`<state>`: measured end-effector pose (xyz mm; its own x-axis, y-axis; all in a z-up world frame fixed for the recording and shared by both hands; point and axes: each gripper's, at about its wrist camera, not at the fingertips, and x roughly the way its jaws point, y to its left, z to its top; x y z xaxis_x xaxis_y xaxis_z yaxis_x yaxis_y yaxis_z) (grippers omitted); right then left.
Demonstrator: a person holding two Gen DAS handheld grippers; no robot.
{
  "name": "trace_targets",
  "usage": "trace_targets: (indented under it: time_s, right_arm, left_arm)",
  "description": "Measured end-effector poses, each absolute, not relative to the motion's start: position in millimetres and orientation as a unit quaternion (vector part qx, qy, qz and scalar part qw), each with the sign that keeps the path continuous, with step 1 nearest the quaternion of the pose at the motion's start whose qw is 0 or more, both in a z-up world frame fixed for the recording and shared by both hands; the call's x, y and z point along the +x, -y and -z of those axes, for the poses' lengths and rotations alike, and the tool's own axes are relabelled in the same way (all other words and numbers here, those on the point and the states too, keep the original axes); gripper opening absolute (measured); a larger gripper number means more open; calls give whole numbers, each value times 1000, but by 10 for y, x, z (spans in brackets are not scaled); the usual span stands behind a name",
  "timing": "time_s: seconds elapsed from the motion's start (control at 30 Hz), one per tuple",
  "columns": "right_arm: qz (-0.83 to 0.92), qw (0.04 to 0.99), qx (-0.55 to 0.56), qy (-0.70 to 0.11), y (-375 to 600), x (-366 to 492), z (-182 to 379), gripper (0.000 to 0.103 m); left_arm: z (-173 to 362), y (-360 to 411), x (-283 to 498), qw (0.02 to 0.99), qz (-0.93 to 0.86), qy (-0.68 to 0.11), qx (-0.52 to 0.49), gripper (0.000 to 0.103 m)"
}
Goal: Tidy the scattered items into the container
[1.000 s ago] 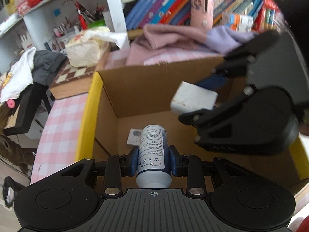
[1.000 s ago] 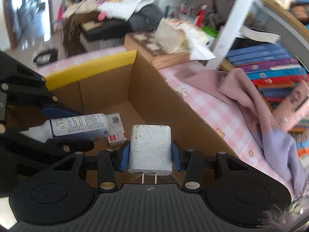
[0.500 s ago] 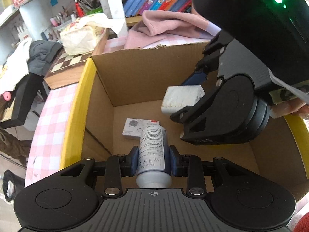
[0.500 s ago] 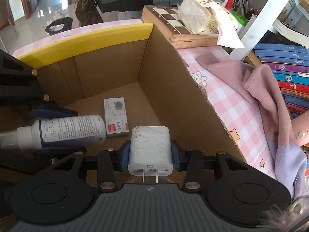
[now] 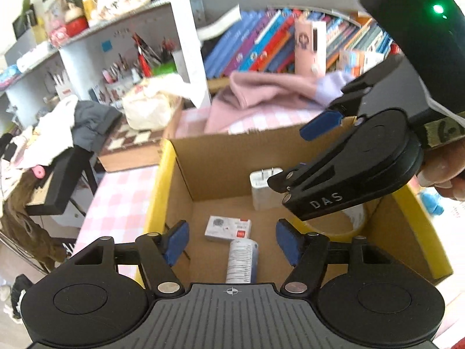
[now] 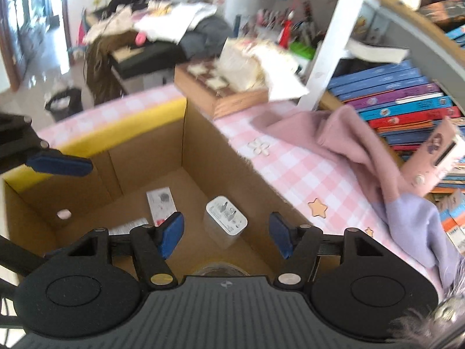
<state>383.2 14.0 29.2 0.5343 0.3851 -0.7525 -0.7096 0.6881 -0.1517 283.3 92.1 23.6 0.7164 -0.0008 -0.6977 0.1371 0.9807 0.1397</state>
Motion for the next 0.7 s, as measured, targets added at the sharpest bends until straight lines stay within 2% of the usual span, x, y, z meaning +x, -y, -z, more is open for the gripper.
trace_targets:
  time_s: [0.4,0.7]
  right_arm:
    - [-297,893,-180,-286,115,3129,-799,62]
    - [-236,931,-143,-240,418,2513,-947,62]
  left_arm:
    - [-648,-870,2165,948,35,-300,100,77]
    - [-777,-829,1608,959,34,-267,94,82]
